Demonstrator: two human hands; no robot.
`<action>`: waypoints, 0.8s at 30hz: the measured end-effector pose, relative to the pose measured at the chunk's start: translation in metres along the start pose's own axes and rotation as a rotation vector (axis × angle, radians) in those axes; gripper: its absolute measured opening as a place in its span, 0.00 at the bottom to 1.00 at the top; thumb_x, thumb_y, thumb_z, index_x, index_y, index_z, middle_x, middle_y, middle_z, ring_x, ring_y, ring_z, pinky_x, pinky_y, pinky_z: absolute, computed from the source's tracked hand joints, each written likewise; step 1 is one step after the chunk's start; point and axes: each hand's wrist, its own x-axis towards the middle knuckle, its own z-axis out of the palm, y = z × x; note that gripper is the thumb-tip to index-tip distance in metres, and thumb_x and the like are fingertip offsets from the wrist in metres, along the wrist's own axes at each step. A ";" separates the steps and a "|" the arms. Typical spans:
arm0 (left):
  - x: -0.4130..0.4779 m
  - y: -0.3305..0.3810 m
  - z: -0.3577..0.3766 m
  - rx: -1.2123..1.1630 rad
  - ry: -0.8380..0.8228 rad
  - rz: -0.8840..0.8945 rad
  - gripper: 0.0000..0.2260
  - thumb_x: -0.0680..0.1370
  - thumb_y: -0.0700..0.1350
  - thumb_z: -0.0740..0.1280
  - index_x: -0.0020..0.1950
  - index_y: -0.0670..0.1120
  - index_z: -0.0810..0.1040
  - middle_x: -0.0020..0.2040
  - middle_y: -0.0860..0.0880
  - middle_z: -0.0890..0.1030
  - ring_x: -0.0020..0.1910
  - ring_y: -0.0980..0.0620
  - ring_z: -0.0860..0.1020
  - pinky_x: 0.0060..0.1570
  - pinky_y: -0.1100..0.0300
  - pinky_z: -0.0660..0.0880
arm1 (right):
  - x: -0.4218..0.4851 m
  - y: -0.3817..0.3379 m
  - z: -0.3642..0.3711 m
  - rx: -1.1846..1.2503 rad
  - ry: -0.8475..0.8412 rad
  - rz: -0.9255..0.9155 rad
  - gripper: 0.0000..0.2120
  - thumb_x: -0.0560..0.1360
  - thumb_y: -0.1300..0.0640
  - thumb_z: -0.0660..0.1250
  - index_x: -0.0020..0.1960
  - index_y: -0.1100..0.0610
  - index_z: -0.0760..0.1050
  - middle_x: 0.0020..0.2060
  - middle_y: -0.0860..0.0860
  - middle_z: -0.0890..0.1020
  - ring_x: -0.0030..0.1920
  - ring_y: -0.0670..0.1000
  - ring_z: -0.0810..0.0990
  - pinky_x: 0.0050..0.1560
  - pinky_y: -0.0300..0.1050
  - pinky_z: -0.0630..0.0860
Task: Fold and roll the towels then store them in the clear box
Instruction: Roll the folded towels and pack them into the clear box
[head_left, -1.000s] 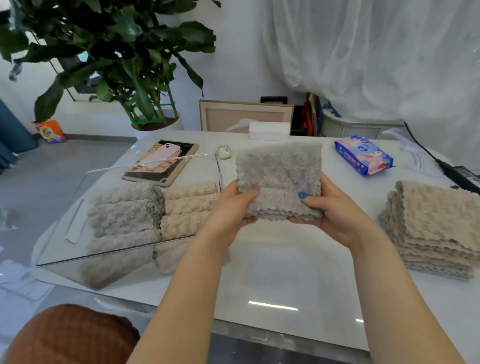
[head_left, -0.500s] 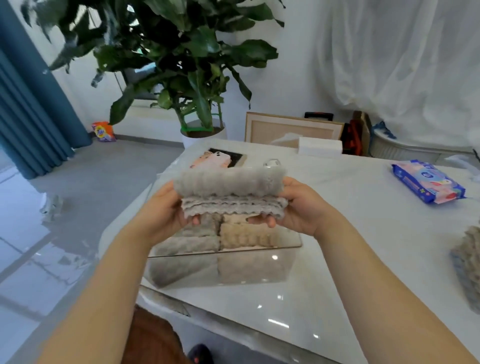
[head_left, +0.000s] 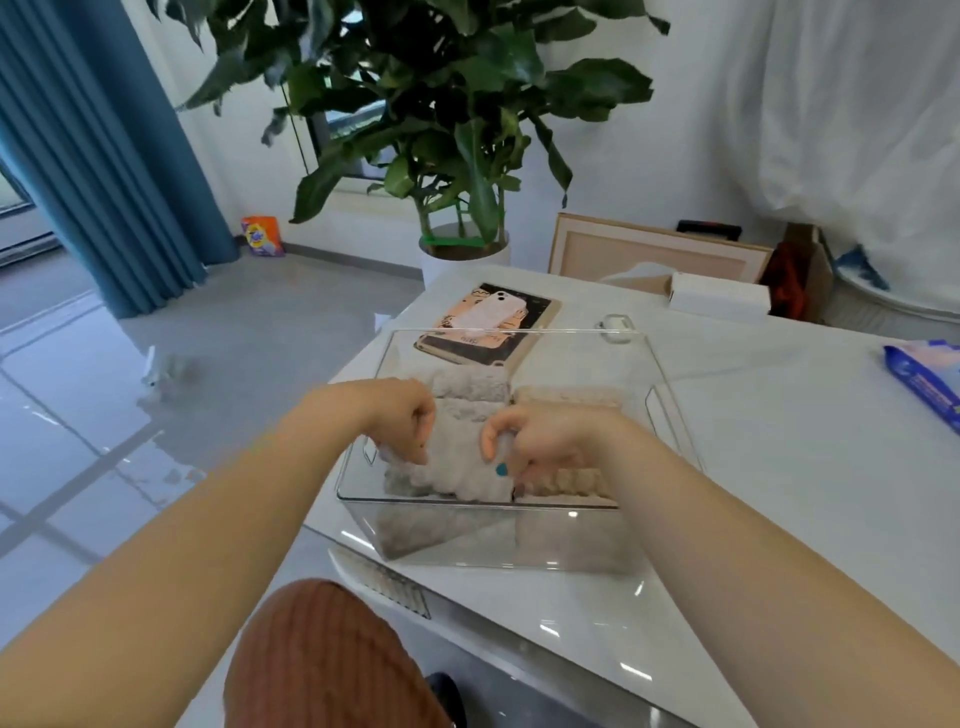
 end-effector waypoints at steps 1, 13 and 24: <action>0.004 0.005 0.003 0.123 0.014 -0.051 0.09 0.70 0.44 0.74 0.41 0.48 0.74 0.38 0.52 0.78 0.37 0.53 0.78 0.35 0.63 0.73 | 0.005 -0.001 0.007 -0.040 0.022 0.020 0.15 0.73 0.71 0.57 0.40 0.55 0.76 0.52 0.54 0.73 0.48 0.50 0.76 0.54 0.49 0.79; 0.016 0.026 0.031 0.475 -0.069 -0.228 0.08 0.72 0.42 0.72 0.46 0.41 0.75 0.45 0.47 0.79 0.50 0.46 0.79 0.52 0.56 0.76 | 0.007 0.000 0.021 -0.100 0.088 -0.009 0.07 0.74 0.64 0.65 0.49 0.55 0.72 0.46 0.51 0.72 0.39 0.48 0.74 0.35 0.39 0.72; 0.019 0.023 0.042 0.645 0.000 -0.175 0.20 0.74 0.38 0.68 0.66 0.42 0.72 0.67 0.45 0.69 0.64 0.44 0.70 0.60 0.53 0.68 | 0.004 -0.002 0.027 -0.390 0.146 -0.022 0.20 0.73 0.71 0.52 0.58 0.57 0.74 0.41 0.50 0.69 0.35 0.47 0.67 0.30 0.40 0.63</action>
